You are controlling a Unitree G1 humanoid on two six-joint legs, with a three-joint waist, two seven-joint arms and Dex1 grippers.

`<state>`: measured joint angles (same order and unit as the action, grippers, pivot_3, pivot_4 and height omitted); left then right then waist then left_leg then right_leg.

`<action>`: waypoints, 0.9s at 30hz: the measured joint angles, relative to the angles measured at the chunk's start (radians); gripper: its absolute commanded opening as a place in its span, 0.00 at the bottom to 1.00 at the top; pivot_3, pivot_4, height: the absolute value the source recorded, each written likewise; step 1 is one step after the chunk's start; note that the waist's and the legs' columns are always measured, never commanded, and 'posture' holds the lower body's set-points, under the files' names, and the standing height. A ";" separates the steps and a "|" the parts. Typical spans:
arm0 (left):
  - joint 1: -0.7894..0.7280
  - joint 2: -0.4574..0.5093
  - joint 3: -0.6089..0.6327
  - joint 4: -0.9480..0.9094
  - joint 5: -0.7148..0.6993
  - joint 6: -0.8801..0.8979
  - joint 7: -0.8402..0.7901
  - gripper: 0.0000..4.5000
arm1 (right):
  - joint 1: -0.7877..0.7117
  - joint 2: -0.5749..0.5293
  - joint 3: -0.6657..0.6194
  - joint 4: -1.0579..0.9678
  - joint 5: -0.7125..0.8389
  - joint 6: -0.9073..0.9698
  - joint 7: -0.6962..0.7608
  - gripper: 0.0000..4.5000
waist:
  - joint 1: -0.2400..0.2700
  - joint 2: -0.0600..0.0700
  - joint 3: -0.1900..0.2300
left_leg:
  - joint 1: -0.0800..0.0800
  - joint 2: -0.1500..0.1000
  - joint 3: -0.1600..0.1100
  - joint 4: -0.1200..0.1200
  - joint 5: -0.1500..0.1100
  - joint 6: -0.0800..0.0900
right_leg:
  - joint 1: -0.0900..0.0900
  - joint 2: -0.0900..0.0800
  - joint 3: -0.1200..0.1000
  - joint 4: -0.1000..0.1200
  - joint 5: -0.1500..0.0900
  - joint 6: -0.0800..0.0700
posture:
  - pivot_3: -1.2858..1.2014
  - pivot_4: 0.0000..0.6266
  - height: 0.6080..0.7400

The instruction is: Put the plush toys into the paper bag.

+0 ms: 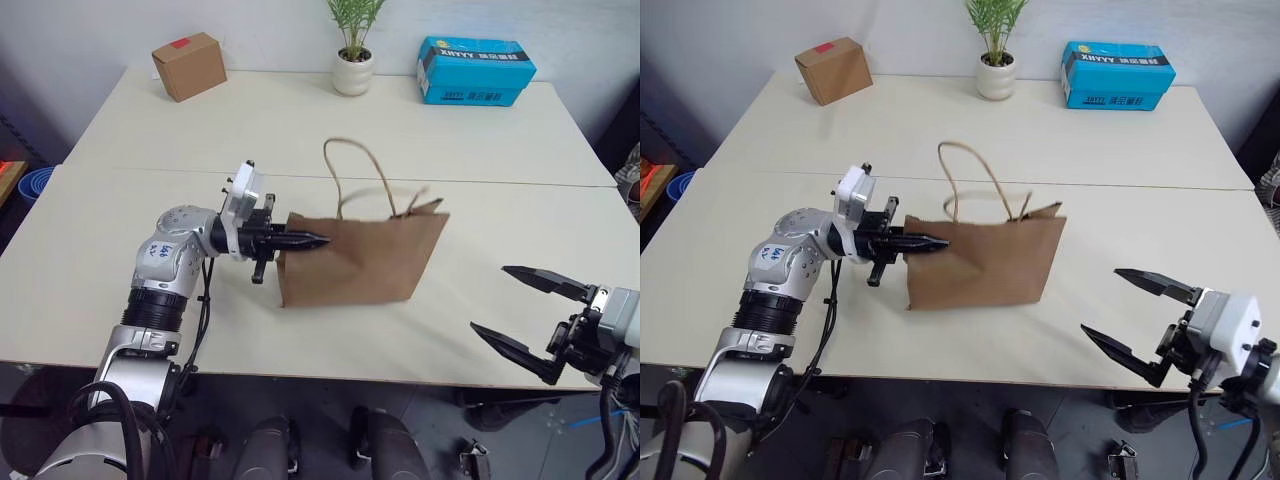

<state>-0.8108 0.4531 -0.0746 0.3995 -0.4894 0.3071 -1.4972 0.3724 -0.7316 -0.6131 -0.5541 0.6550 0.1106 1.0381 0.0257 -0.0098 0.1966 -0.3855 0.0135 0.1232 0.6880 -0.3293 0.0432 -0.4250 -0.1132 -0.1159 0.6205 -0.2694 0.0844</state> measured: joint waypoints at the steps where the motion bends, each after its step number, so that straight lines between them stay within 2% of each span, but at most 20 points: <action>1: -0.001 0.003 -0.005 0.020 0.009 -0.026 -0.004 0.01 | 0.009 0.000 -0.016 0.000 0.002 0.000 0.000 1.00 | 0.000 0.000 0.000 | 0.000 0.000 0.000 0.000 0.000 0.000 | 0.000 0.000 0.000 0.000 0.000 0.000 | 0.52 0.24 1.00; 4: -0.004 0.006 -0.019 0.088 0.050 -0.143 -0.005 0.01 | 0.023 0.002 -0.028 0.000 0.003 -0.004 0.003 1.00 | -0.001 0.000 0.000 | 0.000 0.000 0.000 0.000 0.000 0.000 | 0.000 -0.001 0.002 0.000 0.000 0.000 | 0.52 0.24 1.00; 7: -0.005 0.016 -0.029 0.099 0.078 -0.209 -0.004 0.13 | 0.029 0.012 -0.023 0.005 0.001 -0.018 0.015 1.00 | -0.001 0.000 0.000 | 0.000 0.000 -0.001 0.001 0.000 0.000 | 0.000 -0.001 0.003 0.000 0.000 0.000 | 0.52 0.24 1.00; 10: 0.014 0.052 -0.027 0.076 0.111 -0.220 0.010 0.35 | 0.015 0.013 -0.019 0.011 0.026 0.002 0.016 1.00 | -0.001 0.000 0.000 | 0.000 0.000 -0.001 0.001 0.000 0.001 | 0.000 -0.001 0.005 0.001 0.000 0.000 | 0.52 0.24 1.00; 15: 0.113 0.117 0.029 -0.066 0.112 -0.171 0.112 0.70 | -0.041 0.004 0.004 0.054 0.036 0.011 0.029 1.00 | -0.005 0.000 0.000 | 0.000 0.001 -0.002 0.001 0.000 0.000 | 0.000 -0.001 0.008 0.001 0.000 0.000 | 0.52 0.24 1.00; 19: 0.257 0.189 0.155 -0.222 0.112 -0.145 0.267 0.99 | -0.119 -0.031 0.028 0.164 0.001 -0.039 0.096 1.00 | -0.009 0.000 0.000 | 0.000 0.001 -0.001 0.001 -0.001 0.001 | 0.000 -0.003 0.009 0.001 0.000 0.000 | 0.52 0.24 1.00; 25: 0.592 0.323 0.368 -0.437 0.102 -0.112 0.381 0.99 | -0.313 -0.158 0.079 0.451 -0.058 -0.141 0.266 1.00 | -0.026 0.000 0.000 | 0.000 0.002 -0.001 0.001 -0.001 0.000 | 0.000 -0.005 0.009 0.000 0.000 -0.001 | 0.52 0.24 1.00; 27: 0.655 0.358 0.420 -0.463 0.102 -0.111 0.388 0.99 | -0.372 -0.186 0.114 0.529 -0.084 -0.193 0.334 1.00 | -0.020 0.000 0.000 | 0.000 0.002 -0.003 0.001 -0.001 0.000 | 0.000 -0.006 0.008 0.000 -0.001 -0.002 | 0.52 0.24 1.00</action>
